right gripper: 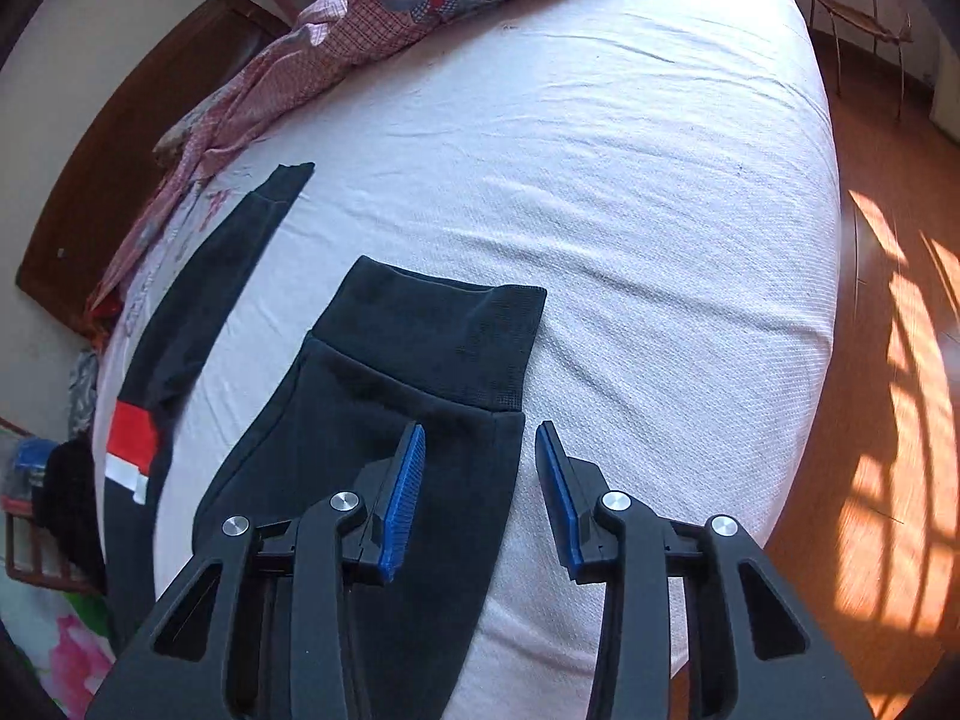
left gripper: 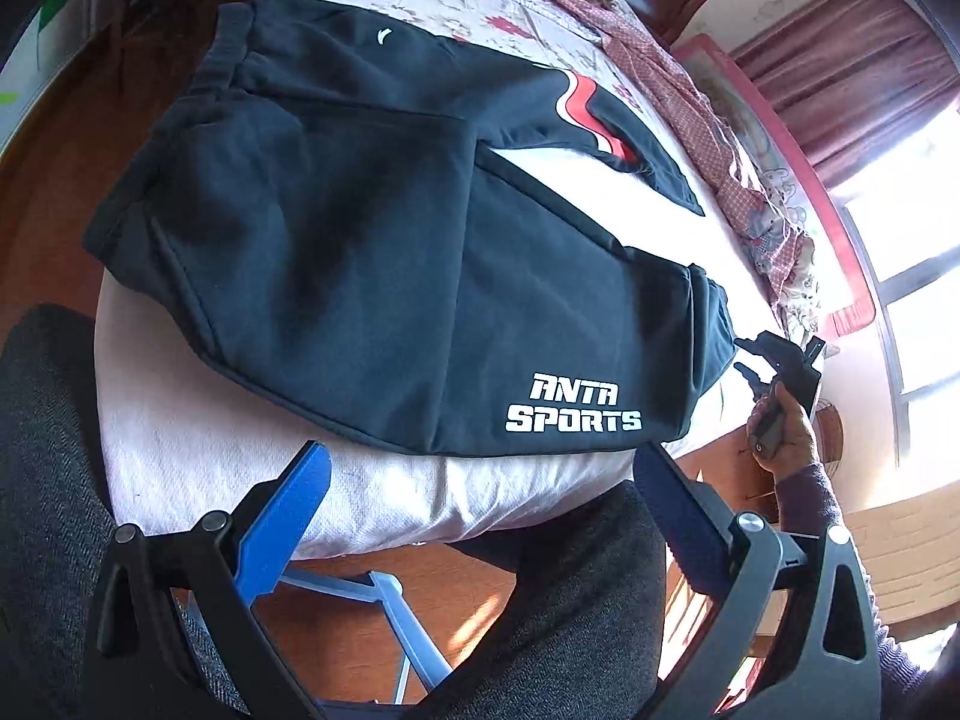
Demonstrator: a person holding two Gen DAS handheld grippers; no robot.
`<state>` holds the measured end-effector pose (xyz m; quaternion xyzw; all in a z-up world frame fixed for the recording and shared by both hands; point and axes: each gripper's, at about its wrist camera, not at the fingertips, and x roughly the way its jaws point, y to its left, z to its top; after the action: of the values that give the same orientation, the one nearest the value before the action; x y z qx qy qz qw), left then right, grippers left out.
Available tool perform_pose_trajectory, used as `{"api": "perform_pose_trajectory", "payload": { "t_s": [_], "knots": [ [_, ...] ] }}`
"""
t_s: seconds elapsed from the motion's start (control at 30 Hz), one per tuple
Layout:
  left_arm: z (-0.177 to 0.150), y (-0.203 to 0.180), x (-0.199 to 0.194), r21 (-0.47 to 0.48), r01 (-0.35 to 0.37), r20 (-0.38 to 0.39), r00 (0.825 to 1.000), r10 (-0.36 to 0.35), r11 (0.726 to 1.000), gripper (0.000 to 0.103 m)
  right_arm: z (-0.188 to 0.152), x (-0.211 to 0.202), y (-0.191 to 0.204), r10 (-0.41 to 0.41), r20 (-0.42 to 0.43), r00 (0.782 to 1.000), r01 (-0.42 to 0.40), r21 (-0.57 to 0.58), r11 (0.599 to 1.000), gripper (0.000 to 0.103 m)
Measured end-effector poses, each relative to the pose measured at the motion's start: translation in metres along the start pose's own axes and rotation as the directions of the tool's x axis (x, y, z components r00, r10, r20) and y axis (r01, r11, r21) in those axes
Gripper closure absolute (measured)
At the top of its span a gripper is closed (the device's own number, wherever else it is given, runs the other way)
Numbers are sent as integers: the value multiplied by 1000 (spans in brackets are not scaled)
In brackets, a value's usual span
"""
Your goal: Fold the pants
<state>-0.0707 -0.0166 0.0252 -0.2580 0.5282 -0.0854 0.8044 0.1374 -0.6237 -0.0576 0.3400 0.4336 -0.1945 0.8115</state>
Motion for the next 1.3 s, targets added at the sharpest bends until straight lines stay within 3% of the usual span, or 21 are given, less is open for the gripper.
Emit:
{"api": "perform_pose_trajectory", "payload": {
  "t_s": [0.07, 0.1, 0.13, 0.23, 0.27, 0.33, 0.4, 0.53, 0.6, 0.63, 0.7, 0.8, 0.83, 0.9, 0.97, 1.03, 1.1, 1.2, 1.23, 1.3],
  "knots": [
    [0, 1, 10, -7, -8, -20, 1000, 8, 1000, 2, -4, 0, 6, -50, 24, 998, 52, -53, 997, 73],
    [-1, 1, 14, -7, -10, -30, 999, 10, 1000, 2, -6, 0, 12, -62, 21, 998, 64, -94, 993, 87],
    [-1, 1, 16, -6, -10, -38, 999, 10, 1000, 2, -6, -2, 17, -62, 32, 998, 66, -132, 989, 93],
    [-1, -1, 20, -2, -8, -50, 999, 8, 1000, 2, -4, -28, 16, 25, 78, 997, -14, -137, 990, 98],
    [-1, -1, 20, -2, -10, -51, 999, 10, 1000, 2, -1, -45, 13, 58, 119, 991, -43, -126, 991, 98],
    [-1, 1, 19, -10, -14, -46, 999, 13, 1000, 2, 4, -82, 4, 52, 234, 971, -21, -132, 991, 98],
    [0, 4, 15, -25, -14, -31, 999, 13, 1000, 2, 7, -104, -22, 50, 281, 959, -29, -80, 996, 98],
    [1, 12, 13, -51, -22, -16, 1000, 21, 998, 2, 2, -79, -79, -75, 219, 973, 72, 17, 997, 98],
    [1, 14, 14, -63, -24, -27, 999, 22, 998, 2, -7, -41, -100, -53, 104, 993, 48, 51, 998, 96],
    [1, 16, 15, -68, -25, -36, 999, 22, 997, 2, -12, -28, -106, -64, 63, 996, 60, 62, 996, 87],
    [2, 17, 15, -73, -28, -38, 999, 25, 997, 2, -17, -34, -108, -90, 115, 989, 82, 73, 994, 71],
    [5, 20, 9, -84, -31, -9, 999, 31, 996, 2, -25, -65, -91, -164, 209, 964, 156, 55, 986, 70],
    [7, 22, 7, -87, -33, 1, 999, 33, 996, 2, -31, -76, -76, -140, 244, 960, 141, 14, 990, 70],
    [11, 26, 4, -103, -37, 19, 999, 39, 994, 2, -49, -88, -32, -6, 236, 972, 43, -151, 988, 70],
    [17, 30, 2, -116, -33, 30, 999, 37, 993, 2, -77, -98, 16, 138, 211, 968, -68, -311, 948, 70],
    [24, 36, -2, -125, -35, 51, 998, 41, 992, 2, -111, -96, 64, 271, 129, 954, -193, -425, 884, 70],
    [31, 45, -10, -144, -27, 73, 997, 38, 989, 2, -149, -82, 110, 333, 11, 943, -278, -528, 803, 70],
    [44, 62, -29, -145, -25, 126, 991, 44, 989, 2, -211, -40, 164, 218, -107, 970, -229, -705, 671, 70],
    [49, 70, -36, -141, -34, 148, 987, 55, 989, 2, -227, -23, 171, 137, -111, 984, -174, -742, 648, 69],
    [62, 84, -46, -104, -58, 177, 981, 76, 993, 2, -238, -27, 178, 125, -18, 992, -93, -778, 621, 66]
  ]
}}
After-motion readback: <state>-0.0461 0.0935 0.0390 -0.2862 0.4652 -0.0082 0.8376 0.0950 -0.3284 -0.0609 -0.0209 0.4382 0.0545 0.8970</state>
